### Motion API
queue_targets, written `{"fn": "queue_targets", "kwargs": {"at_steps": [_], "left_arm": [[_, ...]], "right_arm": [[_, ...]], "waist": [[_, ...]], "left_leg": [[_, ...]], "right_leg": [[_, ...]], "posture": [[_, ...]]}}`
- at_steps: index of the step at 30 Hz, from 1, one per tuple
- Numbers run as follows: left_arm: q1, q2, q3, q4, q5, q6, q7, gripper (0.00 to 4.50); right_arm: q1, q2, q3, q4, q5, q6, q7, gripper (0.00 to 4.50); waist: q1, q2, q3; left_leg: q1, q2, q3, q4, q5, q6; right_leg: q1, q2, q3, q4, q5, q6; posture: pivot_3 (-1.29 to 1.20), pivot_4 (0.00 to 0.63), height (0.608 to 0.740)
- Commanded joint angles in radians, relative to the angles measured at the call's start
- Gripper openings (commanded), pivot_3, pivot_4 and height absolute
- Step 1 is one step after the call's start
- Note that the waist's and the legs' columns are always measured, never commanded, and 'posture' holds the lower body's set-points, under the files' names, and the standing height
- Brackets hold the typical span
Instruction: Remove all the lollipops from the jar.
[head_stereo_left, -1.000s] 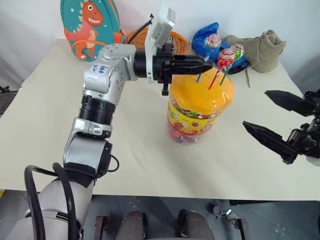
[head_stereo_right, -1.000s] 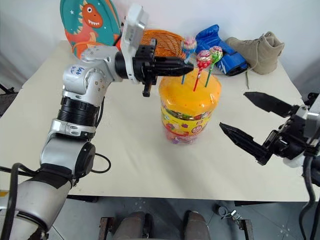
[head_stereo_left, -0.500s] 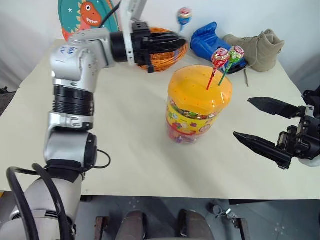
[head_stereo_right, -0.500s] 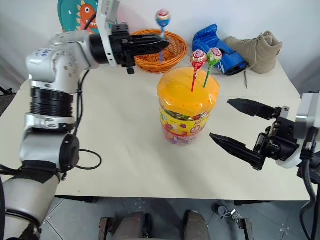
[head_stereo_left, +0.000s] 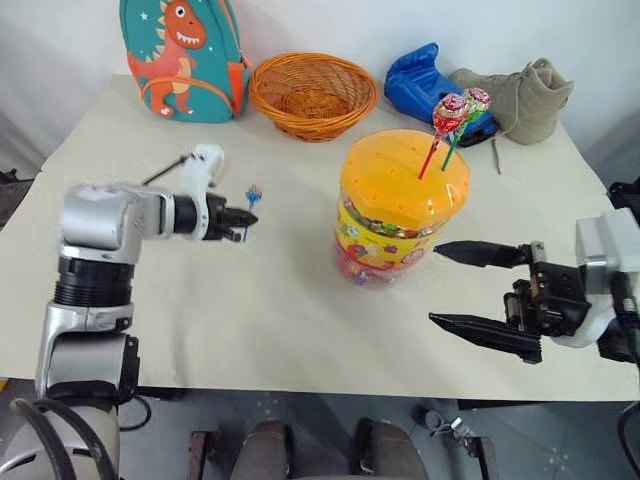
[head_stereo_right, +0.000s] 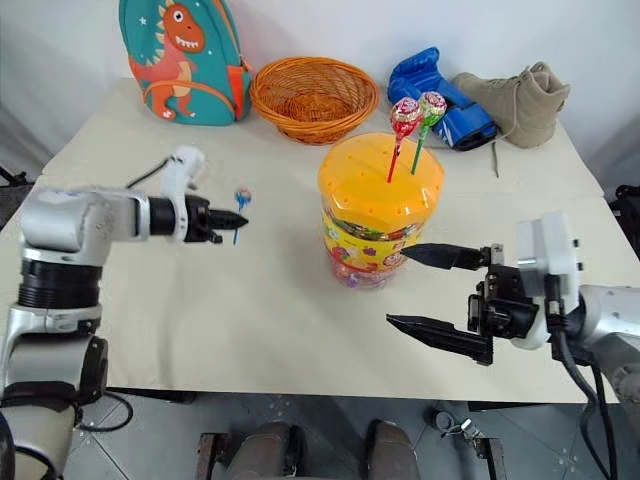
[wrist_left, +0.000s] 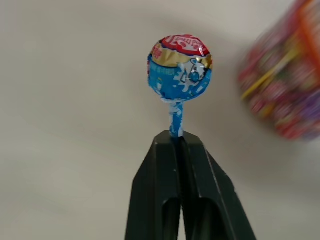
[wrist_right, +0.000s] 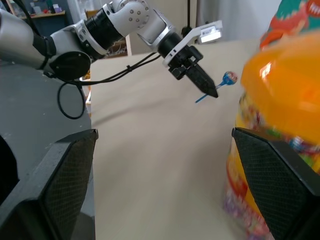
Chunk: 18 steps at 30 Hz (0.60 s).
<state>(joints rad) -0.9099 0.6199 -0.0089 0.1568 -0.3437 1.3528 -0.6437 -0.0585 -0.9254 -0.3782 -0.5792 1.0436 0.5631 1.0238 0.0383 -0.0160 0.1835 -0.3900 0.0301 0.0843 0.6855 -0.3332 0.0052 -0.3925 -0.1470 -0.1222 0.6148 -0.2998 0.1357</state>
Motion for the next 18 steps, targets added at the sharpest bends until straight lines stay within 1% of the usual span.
{"fn": "queue_targets", "kwargs": {"at_steps": [1, 5, 8, 11, 16, 18], "left_arm": [[0.0, -0.012, 0.028, -0.041, 0.002, 0.065, 0.058, 0.02], [0.008, -0.022, 0.043, -0.019, -0.011, 0.156, 0.094, 0.02], [-0.016, -0.03, 0.087, -0.003, -0.032, 0.24, 0.103, 0.73], [-0.031, -0.001, 0.086, -0.014, -0.055, 0.262, 0.1, 1.67], [-0.065, 0.098, 0.039, -0.047, -0.09, 0.256, 0.065, 3.24], [-0.08, 0.167, -0.01, -0.07, -0.101, 0.191, 0.01, 3.85]], "right_arm": [[-0.007, 0.014, 0.022, 0.021, -0.047, -0.045, 0.058, 4.5], [-0.009, 0.019, 0.032, 0.042, -0.084, -0.065, 0.088, 4.5], [-0.014, 0.018, 0.018, 0.038, -0.08, -0.06, 0.086, 4.5], [-0.018, 0.012, -0.002, 0.03, -0.07, -0.054, 0.079, 4.5], [-0.028, 0.002, -0.032, 0.023, -0.059, -0.043, 0.068, 4.5], [-0.03, -0.004, -0.047, 0.021, -0.055, -0.037, 0.062, 4.5]], "waist": [[-0.001, 0.0, 0.0], [-0.006, 0.0, 0.0], [-0.008, 0.0, 0.0], [-0.009, 0.0, 0.0], [-0.012, 0.0, 0.0], [-0.012, 0.0, 0.0]], "left_leg": [[0.0, 0.0, 0.0, 0.0, 0.0, 0.0], [0.001, 0.0, 0.001, 0.0, 0.0, 0.0], [0.0, 0.0, 0.002, 0.0, 0.0, 0.0], [0.001, 0.0, 0.002, 0.0, 0.0, 0.0], [0.001, 0.0, 0.002, 0.0, 0.0, 0.0], [0.001, 0.0, 0.002, 0.0, 0.0, 0.0]], "right_leg": [[0.0, 0.0, 0.0, 0.0, 0.0, 0.0], [-0.001, 0.0, 0.001, 0.001, 0.0, 0.0], [-0.001, 0.0, 0.001, 0.002, 0.0, 0.0], [-0.001, 0.0, 0.001, 0.002, 0.0, 0.0], [-0.001, 0.0, 0.002, 0.002, 0.0, 0.0], [-0.001, 0.0, 0.002, 0.002, 0.0, 0.0]], "posture": [[0.0, 0.15, 0.74], [0.0, 0.15, 0.74], [0.0, 0.15, 0.74], [0.0, 0.15, 0.74], [0.0, 0.15, 0.74], [0.0, 0.15, 0.74]]}}
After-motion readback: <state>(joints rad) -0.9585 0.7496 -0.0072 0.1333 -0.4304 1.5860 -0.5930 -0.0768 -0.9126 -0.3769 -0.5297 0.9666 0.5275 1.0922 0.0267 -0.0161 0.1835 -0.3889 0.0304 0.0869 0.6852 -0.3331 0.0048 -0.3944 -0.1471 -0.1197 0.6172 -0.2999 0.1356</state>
